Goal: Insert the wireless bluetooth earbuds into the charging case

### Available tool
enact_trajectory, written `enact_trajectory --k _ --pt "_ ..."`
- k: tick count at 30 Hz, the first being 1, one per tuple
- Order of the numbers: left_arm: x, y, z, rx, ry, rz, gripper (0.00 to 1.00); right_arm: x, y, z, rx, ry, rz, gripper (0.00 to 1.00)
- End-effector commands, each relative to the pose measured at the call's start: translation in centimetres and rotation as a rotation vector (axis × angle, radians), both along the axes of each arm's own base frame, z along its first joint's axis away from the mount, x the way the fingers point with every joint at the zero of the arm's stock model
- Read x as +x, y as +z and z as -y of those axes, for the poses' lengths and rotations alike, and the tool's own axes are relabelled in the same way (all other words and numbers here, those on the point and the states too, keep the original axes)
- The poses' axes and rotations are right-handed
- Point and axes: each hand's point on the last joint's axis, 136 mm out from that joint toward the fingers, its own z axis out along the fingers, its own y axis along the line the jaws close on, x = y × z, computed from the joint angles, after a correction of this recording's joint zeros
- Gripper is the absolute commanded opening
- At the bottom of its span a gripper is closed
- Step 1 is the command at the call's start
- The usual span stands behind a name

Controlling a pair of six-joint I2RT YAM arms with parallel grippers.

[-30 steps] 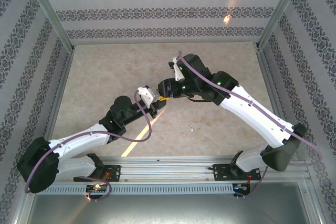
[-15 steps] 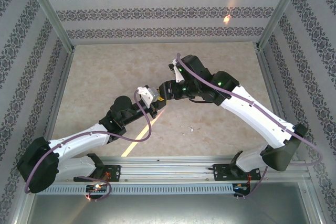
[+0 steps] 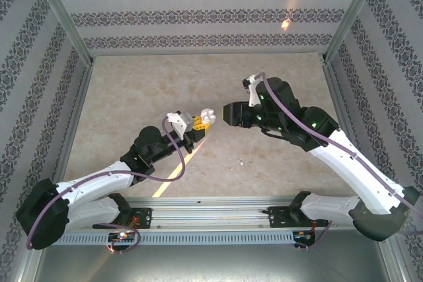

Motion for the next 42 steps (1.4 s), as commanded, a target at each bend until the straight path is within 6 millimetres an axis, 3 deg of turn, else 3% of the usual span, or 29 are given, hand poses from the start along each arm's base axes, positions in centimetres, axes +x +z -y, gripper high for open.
enact_trajectory --k 1,5,10,13,17,21,28,35,42 --pt "-0.7 -0.7 -0.4 -0.023 0.003 -0.053 0.00 -0.1 -5.5 2.9 -0.107 -0.098 -0.135 0.53" --pt "-1.2 -2.0 -0.9 -0.003 0.008 -0.091 0.00 -0.9 -11.0 4.7 -0.175 -0.140 -0.273 0.50" --pt "-1.6 -3.1 -1.4 0.025 0.013 -0.122 0.00 -3.0 -17.6 4.8 -0.200 -0.143 -0.459 0.48" --pt "-1.7 -3.5 -1.6 0.030 0.020 -0.134 0.00 -3.7 -20.3 4.5 -0.197 -0.151 -0.512 0.44" --pt "-1.7 -4.1 -1.6 0.035 0.018 -0.155 0.00 -4.6 -23.3 3.4 -0.204 -0.127 -0.566 0.28" --pt "-1.7 -4.6 -1.5 0.033 0.018 -0.168 0.00 -5.6 -26.0 2.1 -0.263 -0.086 -0.619 0.23" --pt "-1.7 -5.2 -1.5 0.032 0.016 -0.191 0.00 -6.4 -29.8 0.8 -0.293 -0.068 -0.695 0.22" --pt "-1.6 -5.7 -1.5 0.044 0.019 -0.196 0.00 -6.6 -31.7 2.6 -0.376 -0.095 -0.714 0.21" --pt "-1.3 -6.0 -1.0 0.046 0.011 -0.200 0.00 -6.6 -32.0 4.2 -0.434 -0.132 -0.724 0.17"
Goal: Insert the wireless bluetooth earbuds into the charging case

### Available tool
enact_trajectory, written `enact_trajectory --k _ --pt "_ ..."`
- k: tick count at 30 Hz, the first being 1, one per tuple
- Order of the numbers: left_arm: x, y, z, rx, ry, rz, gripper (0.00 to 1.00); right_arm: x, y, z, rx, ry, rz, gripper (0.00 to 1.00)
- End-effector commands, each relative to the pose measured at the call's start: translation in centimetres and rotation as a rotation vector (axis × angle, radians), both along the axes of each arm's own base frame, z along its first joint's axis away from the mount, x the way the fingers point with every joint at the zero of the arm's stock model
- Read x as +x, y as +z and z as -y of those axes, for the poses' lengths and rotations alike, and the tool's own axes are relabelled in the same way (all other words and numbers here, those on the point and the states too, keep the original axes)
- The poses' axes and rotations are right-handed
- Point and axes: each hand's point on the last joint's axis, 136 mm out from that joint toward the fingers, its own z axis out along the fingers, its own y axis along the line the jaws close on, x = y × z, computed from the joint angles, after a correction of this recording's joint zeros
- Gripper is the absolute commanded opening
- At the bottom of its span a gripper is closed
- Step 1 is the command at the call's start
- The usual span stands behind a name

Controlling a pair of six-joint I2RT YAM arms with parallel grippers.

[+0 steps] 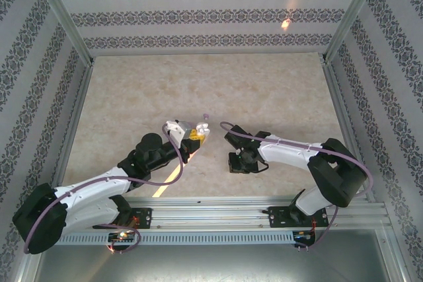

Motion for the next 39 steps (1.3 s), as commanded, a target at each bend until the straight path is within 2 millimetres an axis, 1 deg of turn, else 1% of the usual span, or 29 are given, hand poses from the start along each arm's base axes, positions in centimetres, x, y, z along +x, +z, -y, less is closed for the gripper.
enact_trajectory --k 1,6,10,19,24,32,34,37,39 --pt "-0.2 0.2 0.5 -0.025 -0.014 0.003 0.00 -0.3 -0.8 2.1 -0.082 -0.020 -0.015 0.17" --pt "0.1 0.1 1.0 -0.021 -0.025 -0.001 0.00 0.1 -0.8 3.4 -0.108 -0.042 -0.015 0.16" --pt "0.2 0.0 1.1 -0.019 -0.026 -0.003 0.00 0.9 -0.5 4.1 -0.114 -0.055 -0.003 0.15" --pt "0.3 -0.2 1.1 -0.015 -0.024 -0.005 0.00 3.4 0.1 5.2 -0.145 -0.025 0.017 0.14" --pt "0.3 -0.1 1.1 -0.010 -0.022 -0.004 0.00 4.6 1.3 4.7 -0.131 0.027 0.034 0.14" --pt "0.6 0.1 1.3 0.006 -0.019 0.012 0.00 4.4 3.7 4.3 -0.098 0.067 0.045 0.14" --pt "0.7 0.0 1.4 0.007 -0.022 0.010 0.00 4.4 4.3 4.0 -0.078 0.085 0.057 0.16" --pt "0.7 0.1 1.6 0.001 -0.027 0.007 0.00 4.4 4.6 3.9 -0.076 0.107 0.054 0.24" --pt "0.8 0.2 1.7 -0.002 -0.030 0.007 0.00 4.4 4.5 3.8 -0.087 0.122 0.039 0.30"
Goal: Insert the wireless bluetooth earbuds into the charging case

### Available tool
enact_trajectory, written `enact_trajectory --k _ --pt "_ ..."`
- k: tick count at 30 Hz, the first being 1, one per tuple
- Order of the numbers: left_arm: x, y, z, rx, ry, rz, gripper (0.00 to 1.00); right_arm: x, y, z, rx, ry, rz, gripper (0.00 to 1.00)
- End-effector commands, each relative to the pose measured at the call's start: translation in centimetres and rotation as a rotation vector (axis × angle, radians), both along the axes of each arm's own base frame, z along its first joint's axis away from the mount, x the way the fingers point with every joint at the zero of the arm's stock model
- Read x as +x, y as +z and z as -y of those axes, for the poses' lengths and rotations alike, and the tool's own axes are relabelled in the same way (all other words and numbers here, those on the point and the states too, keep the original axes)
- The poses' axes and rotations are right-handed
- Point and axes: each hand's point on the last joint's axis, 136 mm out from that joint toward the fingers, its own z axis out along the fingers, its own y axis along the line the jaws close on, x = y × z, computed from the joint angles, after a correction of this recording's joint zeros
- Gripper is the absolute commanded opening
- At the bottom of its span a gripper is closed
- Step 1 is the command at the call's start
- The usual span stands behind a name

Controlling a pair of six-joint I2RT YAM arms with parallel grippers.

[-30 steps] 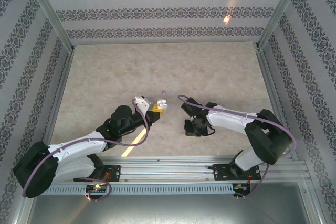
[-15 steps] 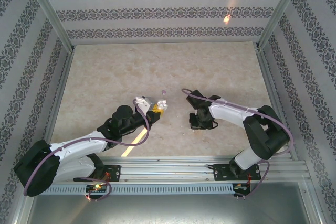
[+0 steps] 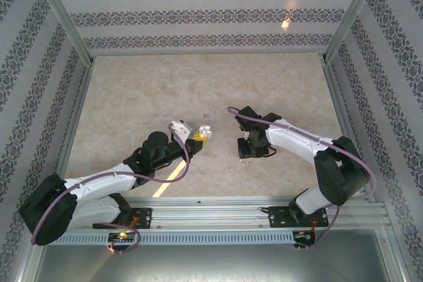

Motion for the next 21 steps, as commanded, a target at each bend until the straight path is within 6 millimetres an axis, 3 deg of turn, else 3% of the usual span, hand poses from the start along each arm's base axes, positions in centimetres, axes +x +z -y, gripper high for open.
enact_trajectory --k 1,8,21 --pt "0.1 2.5 1.0 -0.052 -0.029 0.056 0.00 -0.1 0.7 -0.1 -0.008 0.039 -0.020 0.33" --pt "-0.1 2.5 0.7 -0.051 -0.022 0.052 0.00 -0.1 -0.6 -1.0 -0.044 0.080 -0.072 0.45" --pt "-0.5 2.5 0.1 -0.049 -0.011 0.056 0.00 -0.7 -3.6 -1.8 -0.084 0.123 -0.156 0.42"
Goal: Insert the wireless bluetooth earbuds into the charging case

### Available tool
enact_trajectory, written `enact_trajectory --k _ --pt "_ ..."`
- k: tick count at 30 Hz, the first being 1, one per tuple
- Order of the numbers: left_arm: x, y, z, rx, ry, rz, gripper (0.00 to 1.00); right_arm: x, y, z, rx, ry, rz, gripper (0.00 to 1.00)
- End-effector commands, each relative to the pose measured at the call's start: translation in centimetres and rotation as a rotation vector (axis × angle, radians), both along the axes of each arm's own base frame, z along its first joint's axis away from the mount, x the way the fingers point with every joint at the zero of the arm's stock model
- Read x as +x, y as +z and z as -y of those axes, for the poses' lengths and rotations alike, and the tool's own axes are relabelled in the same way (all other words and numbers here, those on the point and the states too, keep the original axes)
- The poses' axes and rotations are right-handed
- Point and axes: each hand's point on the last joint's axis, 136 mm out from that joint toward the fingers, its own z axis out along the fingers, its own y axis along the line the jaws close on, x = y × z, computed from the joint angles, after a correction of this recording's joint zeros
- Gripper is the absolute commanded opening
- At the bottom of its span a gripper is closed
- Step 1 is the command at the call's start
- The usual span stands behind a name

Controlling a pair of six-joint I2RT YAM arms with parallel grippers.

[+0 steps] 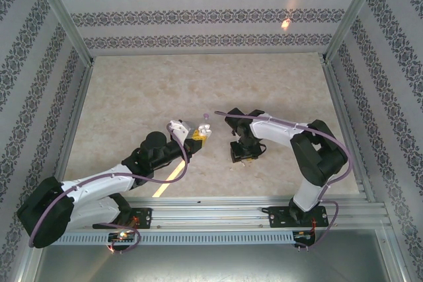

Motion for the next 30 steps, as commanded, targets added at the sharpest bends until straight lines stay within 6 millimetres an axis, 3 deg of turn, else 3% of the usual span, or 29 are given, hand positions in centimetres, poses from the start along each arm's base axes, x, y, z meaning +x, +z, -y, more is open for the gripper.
enact_trajectory --k 1,7,12,18,24,30 --pt "-0.4 1.4 0.3 -0.027 -0.013 0.031 0.00 -0.3 -0.2 -0.6 -0.002 0.036 -0.019 0.41" --pt "-0.5 1.4 0.1 -0.029 -0.010 0.035 0.00 -0.7 -0.8 -0.6 -0.020 0.052 -0.042 0.34" --pt "-0.6 1.3 0.0 -0.029 -0.012 0.040 0.00 -0.9 -0.8 -0.8 -0.024 0.054 -0.050 0.22" --pt "-0.5 1.8 0.1 -0.031 -0.018 0.072 0.00 -0.8 0.3 -1.1 0.005 0.032 -0.028 0.16" --pt "-0.5 3.9 0.3 -0.072 -0.023 0.127 0.00 0.2 4.2 -0.8 0.046 -0.033 0.092 0.14" --pt "-0.8 6.8 0.6 -0.104 -0.048 0.212 0.00 1.8 11.1 -2.0 0.188 -0.068 0.281 0.12"
